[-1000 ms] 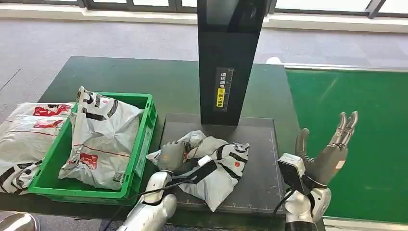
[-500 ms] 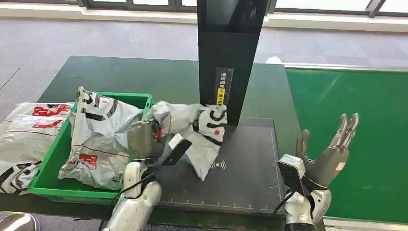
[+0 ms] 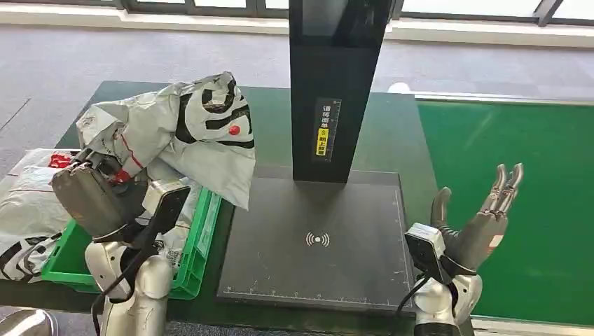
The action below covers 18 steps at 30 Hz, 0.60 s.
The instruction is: Moved the parcel from conveyor to table for the left to box.
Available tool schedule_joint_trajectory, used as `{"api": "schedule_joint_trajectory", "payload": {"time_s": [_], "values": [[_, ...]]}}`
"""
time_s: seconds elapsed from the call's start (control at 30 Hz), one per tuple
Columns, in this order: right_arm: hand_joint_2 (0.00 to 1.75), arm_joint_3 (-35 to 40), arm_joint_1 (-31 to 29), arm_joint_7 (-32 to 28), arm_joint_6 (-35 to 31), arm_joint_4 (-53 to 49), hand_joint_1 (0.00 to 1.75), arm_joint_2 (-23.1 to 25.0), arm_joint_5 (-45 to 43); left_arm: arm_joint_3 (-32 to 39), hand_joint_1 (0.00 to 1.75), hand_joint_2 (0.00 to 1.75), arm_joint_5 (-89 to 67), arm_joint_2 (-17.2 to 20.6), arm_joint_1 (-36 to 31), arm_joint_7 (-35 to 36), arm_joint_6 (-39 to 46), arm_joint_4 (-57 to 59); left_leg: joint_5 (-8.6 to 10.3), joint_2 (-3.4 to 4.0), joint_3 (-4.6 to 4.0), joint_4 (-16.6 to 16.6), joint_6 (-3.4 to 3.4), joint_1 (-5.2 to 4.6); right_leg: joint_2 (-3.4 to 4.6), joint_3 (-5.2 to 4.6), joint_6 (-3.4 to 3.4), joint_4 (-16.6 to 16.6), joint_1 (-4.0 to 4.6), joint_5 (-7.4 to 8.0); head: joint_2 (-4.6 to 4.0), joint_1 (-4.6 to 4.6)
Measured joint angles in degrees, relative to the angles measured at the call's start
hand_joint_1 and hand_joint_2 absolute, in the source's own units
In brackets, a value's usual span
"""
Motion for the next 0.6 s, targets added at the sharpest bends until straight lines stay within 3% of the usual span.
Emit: {"api": "schedule_joint_trajectory", "payload": {"time_s": [0.33,0.6], "values": [[1.75,0.0,0.0,0.0,0.0,0.0,0.0,0.0,-0.6,1.7,1.75,1.75,-0.7,0.1,1.3,0.5,0.0,-5.7,-0.01,0.0,0.0,0.0,-0.01,0.0,0.01,-0.01,-0.01,0.0,0.01,0.0,-0.02,0.0],[1.75,0.0,0.0,0.0,0.0,0.0,0.0,0.0,-1.0,7.9,1.75,1.75,1.9,0.1,3.1,1.1,0.0,-11.6,-0.02,0.0,0.01,0.0,-0.03,0.01,0.01,-0.02,-0.01,0.0,0.01,-0.07,0.0,0.0]]}}
